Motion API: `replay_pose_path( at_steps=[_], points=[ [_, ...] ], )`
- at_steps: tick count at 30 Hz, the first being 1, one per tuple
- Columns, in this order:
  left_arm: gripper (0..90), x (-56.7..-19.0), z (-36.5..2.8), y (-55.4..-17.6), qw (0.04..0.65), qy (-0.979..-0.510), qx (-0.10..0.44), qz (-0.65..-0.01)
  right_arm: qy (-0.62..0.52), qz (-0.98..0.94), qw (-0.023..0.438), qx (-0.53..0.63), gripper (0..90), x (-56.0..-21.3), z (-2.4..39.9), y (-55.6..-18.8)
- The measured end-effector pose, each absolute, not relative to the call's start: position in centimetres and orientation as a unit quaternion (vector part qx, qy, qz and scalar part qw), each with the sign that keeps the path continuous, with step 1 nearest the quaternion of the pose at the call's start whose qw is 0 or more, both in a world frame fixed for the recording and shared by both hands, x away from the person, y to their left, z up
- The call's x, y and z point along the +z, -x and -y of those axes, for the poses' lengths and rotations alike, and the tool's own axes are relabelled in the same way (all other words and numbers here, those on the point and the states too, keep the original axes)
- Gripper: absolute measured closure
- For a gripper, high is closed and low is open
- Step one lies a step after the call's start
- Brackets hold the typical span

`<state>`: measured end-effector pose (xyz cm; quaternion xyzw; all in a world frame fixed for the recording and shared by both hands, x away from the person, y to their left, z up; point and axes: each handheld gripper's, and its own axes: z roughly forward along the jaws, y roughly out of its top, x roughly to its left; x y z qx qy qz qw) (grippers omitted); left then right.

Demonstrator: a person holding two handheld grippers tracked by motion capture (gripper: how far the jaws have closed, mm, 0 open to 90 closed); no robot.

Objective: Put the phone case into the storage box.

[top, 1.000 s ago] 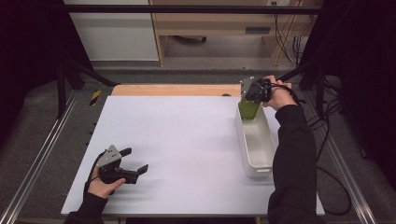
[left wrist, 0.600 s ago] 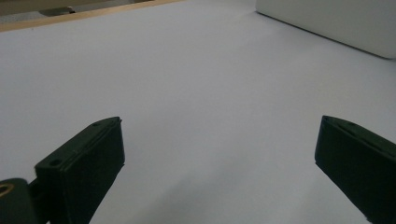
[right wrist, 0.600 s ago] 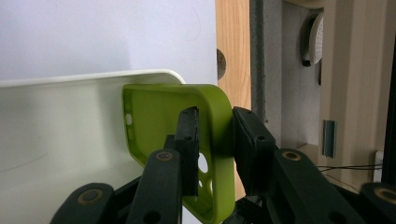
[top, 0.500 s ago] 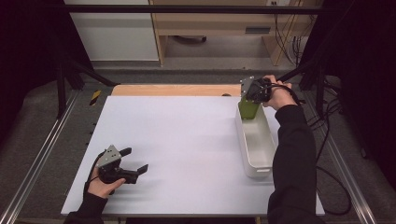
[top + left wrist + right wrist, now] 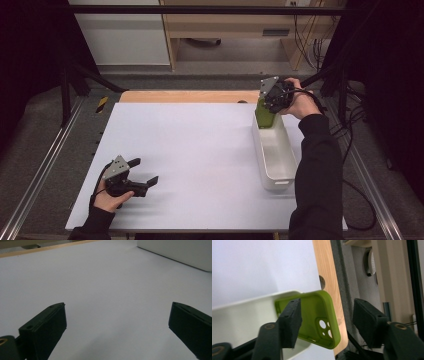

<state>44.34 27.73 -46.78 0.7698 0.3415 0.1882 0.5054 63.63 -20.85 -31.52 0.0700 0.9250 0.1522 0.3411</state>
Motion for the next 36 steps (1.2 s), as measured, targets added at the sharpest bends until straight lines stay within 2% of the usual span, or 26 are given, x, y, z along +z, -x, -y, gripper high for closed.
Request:
replay_pose_path(
  at_steps=[12,28,36],
  points=[
    [0.5,-46.6,-27.9,-44.1,0.510,-0.768,0.189,-0.338,-0.142,-0.893,0.340,0.260,16.9,-29.5,20.2,-60.9],
    [0.2,-46.5,-27.8,-43.9,0.513,-0.767,0.191,-0.335,-0.242,-0.830,0.331,0.378,5.8,-30.0,21.2,-55.4],
    [0.2,-46.2,-27.8,-43.8,0.518,-0.764,0.191,-0.333,-0.288,-0.787,0.298,0.458,3.7,-30.9,22.1,-51.8]
  ],
)
